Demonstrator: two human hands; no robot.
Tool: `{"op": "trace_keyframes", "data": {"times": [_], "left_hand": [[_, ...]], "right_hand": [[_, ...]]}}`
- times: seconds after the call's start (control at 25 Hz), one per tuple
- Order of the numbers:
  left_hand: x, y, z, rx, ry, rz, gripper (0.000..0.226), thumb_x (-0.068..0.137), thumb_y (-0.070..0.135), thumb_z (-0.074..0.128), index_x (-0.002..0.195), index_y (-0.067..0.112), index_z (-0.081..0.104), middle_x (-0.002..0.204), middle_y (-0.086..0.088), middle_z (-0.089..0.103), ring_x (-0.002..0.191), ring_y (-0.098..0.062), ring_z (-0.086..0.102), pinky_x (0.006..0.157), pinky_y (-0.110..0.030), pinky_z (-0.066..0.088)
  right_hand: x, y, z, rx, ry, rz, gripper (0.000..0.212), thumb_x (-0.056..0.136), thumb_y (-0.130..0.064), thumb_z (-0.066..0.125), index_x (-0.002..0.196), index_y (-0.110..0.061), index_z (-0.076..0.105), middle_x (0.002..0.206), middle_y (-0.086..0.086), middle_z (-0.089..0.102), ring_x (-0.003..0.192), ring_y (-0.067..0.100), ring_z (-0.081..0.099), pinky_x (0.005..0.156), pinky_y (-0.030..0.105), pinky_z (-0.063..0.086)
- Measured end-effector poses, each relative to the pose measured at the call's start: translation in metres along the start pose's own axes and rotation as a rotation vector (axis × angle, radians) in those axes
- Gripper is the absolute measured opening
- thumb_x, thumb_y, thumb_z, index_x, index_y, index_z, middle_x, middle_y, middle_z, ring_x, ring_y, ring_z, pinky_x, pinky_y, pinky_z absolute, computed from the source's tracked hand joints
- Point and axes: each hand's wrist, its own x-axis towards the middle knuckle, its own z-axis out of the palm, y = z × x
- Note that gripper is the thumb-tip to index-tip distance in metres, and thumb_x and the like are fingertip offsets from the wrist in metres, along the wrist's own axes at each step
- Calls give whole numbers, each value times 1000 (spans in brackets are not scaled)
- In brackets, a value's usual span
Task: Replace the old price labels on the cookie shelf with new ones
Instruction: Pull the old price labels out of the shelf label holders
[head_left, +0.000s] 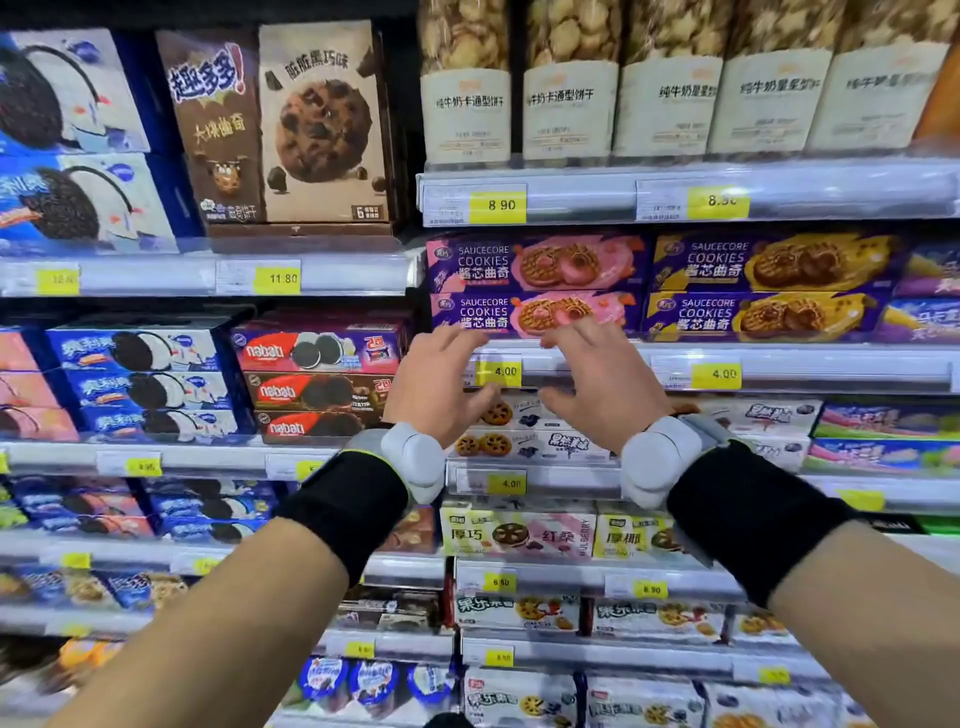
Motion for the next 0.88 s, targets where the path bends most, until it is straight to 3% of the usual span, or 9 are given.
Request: {"op": "trace_keyframes", "data": {"times": [0.32, 0.68, 0.88], "left_hand": [[11, -16, 21, 76, 95, -18, 45, 75, 33, 74, 115, 20, 57, 112, -5, 53, 103, -29, 44, 83, -44, 41], [17, -16, 21, 81, 70, -43, 42, 74, 38, 74, 109, 22, 56, 108, -2, 49, 105, -26, 40, 86, -39, 34], [22, -7, 11, 81, 1, -79, 39, 75, 37, 73, 108, 21, 61, 109, -2, 48, 108, -25, 39, 89, -39, 29]], "right_hand": [[18, 5, 28, -35, 62, -7, 44, 85, -34, 65, 123, -19, 51, 131, 6, 50, 130, 28, 34, 103, 41, 34], [29, 2, 43, -108, 116, 6, 37, 84, -29, 63, 118, -24, 52, 117, 2, 49, 114, 28, 40, 93, 41, 33], [30, -5, 38, -95, 98, 40, 36, 83, -31, 64, 118, -28, 53, 118, -1, 50, 117, 26, 39, 96, 42, 29]]}}
